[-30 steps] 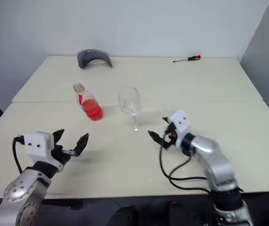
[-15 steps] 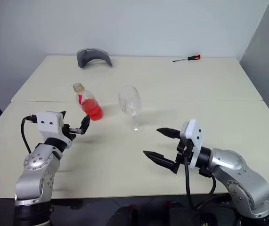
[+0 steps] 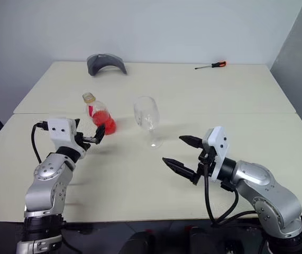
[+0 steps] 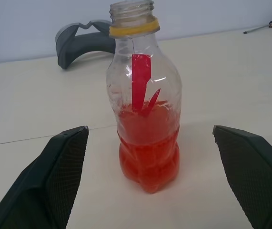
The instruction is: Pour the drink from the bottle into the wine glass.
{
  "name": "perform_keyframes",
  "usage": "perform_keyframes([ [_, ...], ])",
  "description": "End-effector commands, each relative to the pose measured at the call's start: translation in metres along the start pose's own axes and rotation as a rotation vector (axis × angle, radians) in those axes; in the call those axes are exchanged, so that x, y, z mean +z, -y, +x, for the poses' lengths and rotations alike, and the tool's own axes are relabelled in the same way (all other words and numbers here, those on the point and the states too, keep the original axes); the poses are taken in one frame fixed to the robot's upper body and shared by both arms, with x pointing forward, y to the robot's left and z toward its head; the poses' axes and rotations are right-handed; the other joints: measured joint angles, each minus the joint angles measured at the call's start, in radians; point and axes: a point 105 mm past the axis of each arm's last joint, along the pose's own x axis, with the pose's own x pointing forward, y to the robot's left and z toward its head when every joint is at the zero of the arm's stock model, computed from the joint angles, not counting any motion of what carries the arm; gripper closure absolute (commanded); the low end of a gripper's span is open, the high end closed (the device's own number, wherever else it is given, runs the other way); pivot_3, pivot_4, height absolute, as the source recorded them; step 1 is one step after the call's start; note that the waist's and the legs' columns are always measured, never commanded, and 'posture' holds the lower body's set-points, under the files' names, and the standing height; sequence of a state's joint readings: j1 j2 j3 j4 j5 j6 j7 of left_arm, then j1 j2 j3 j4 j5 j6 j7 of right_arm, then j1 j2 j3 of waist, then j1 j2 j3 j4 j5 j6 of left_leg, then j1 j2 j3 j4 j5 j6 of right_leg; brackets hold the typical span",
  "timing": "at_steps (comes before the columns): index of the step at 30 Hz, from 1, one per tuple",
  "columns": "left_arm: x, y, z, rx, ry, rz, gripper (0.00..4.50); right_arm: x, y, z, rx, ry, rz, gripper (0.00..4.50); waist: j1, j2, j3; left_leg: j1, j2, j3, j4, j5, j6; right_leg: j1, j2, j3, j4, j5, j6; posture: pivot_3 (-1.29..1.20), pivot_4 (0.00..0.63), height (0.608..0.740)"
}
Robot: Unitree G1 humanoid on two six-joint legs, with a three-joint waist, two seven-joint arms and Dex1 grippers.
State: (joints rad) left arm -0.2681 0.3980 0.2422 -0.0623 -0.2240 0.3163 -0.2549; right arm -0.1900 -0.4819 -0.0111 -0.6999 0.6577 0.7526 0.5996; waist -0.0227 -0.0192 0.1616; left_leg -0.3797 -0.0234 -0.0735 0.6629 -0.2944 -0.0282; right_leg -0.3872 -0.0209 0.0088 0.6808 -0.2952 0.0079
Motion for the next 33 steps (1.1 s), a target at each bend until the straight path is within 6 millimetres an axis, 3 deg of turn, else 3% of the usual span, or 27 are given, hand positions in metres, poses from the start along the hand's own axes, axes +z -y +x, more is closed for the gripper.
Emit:
perform_keyframes([
  [1,0.007,0.002,0.007,-0.037,0.028,-0.013,0.00,0.011,-0.001,0.002,0.003,0.036,-0.036,0.04,0.000,0.000,0.000,0.000,0.000,0.000,0.000,0.000,0.000,0.000,0.000,0.000,0.000,0.000,0.000,0.00,0.150,0.740],
  [17,0.002,-0.006,0.042,-0.053,0.036,-0.016,0.00,0.013,0.005,0.002,-0.037,0.029,-0.051,0.04,0.000,0.000,0.000,-0.001,0.000,-0.001,0.001,0.000,0.000,0.000,0.000,-0.001,0.000,0.000,0.000,0.00,0.150,0.740],
  [33,0.005,0.002,0.078,-0.119,0.075,-0.009,0.00,0.016,0.008,0.003,-0.064,0.030,-0.059,0.04,-0.001,-0.001,0.000,-0.002,-0.001,-0.001,0.001,0.000,-0.001,-0.001,0.000,-0.001,0.000,0.000,0.000,0.00,0.150,0.740],
])
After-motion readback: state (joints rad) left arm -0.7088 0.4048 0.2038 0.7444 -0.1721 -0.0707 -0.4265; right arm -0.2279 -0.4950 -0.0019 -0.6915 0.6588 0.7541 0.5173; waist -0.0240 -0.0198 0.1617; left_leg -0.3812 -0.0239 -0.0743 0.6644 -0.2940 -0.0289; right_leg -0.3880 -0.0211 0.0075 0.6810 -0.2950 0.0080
